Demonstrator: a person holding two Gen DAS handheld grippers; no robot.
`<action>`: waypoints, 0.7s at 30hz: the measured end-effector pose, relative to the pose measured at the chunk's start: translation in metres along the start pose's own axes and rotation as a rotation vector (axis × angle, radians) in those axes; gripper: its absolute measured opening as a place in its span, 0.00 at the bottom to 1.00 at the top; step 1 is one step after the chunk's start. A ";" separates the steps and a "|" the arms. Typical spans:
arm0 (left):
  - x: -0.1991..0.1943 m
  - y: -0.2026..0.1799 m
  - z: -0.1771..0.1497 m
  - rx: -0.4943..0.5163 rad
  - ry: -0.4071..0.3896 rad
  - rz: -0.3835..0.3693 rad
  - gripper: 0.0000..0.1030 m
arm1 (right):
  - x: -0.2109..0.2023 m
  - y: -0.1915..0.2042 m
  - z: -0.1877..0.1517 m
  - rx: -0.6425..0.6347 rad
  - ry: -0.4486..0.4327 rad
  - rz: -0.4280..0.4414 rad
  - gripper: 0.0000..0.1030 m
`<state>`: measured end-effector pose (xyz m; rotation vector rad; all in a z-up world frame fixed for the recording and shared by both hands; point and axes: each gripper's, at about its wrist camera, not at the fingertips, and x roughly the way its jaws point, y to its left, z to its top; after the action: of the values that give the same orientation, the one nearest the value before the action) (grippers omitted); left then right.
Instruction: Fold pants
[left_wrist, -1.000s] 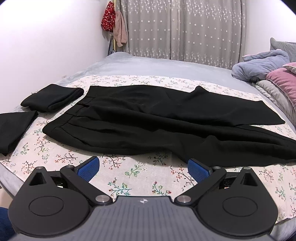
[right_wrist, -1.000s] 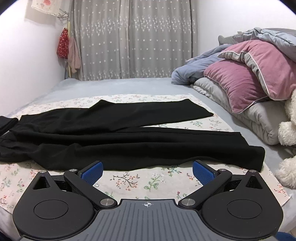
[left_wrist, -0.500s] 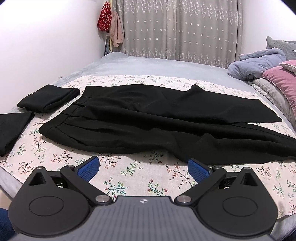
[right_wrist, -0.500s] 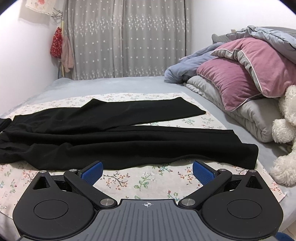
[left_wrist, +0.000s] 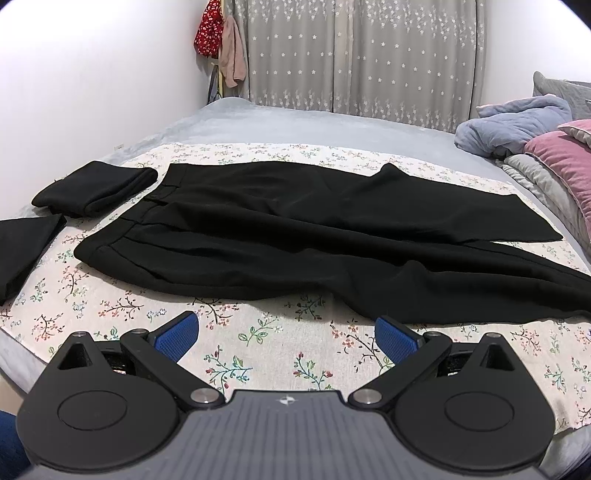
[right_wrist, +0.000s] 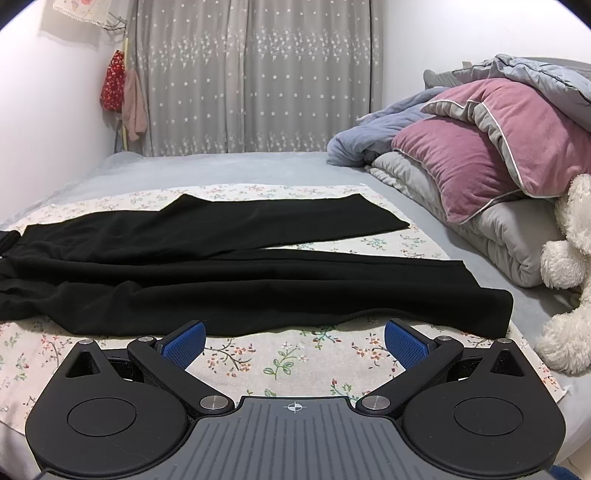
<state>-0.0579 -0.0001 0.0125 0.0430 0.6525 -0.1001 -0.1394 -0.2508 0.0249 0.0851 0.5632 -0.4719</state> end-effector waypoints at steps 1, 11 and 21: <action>0.000 0.000 0.000 -0.001 0.002 0.001 1.00 | 0.000 0.000 0.000 -0.001 0.000 -0.001 1.00; 0.001 0.000 0.000 -0.008 0.014 0.000 1.00 | 0.001 -0.002 0.000 -0.005 0.011 -0.005 1.00; 0.003 0.001 -0.001 -0.011 0.019 0.002 1.00 | 0.002 -0.004 -0.001 -0.009 0.017 -0.010 1.00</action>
<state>-0.0562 0.0004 0.0098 0.0337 0.6724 -0.0944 -0.1405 -0.2551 0.0237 0.0779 0.5820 -0.4793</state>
